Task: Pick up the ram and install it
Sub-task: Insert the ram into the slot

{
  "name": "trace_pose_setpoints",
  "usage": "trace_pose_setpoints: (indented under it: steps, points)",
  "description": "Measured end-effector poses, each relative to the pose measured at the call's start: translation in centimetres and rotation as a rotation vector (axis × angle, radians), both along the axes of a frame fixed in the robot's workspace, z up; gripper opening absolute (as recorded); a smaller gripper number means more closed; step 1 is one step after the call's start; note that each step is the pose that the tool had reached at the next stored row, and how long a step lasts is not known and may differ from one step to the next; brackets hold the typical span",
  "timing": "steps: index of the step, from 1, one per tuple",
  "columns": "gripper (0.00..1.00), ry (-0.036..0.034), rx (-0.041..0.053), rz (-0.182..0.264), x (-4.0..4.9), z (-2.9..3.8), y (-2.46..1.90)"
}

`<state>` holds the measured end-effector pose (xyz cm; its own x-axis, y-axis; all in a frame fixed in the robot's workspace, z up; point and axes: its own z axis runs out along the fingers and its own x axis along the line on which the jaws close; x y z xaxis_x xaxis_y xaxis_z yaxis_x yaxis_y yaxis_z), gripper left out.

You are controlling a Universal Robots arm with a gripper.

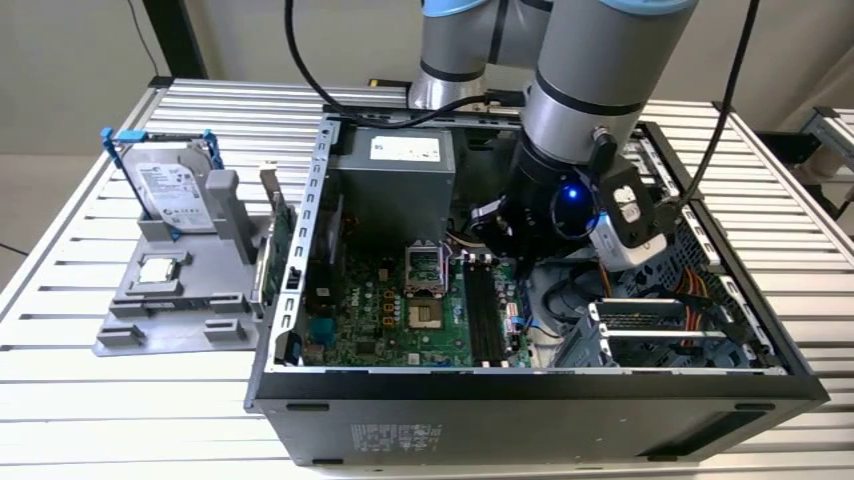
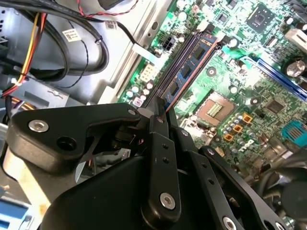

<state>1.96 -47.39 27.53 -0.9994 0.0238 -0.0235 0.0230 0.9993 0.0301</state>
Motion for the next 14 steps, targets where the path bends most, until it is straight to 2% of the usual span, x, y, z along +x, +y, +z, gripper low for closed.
trace_pose_setpoints:
  steps: [7, 14]
  points:
    - [0.0, -0.0003, 0.0001, 0.0, -0.01, -1.14, 0.05]
    - [0.0, -0.005, 0.0, 0.0, 0.0, -1.98, 0.44]
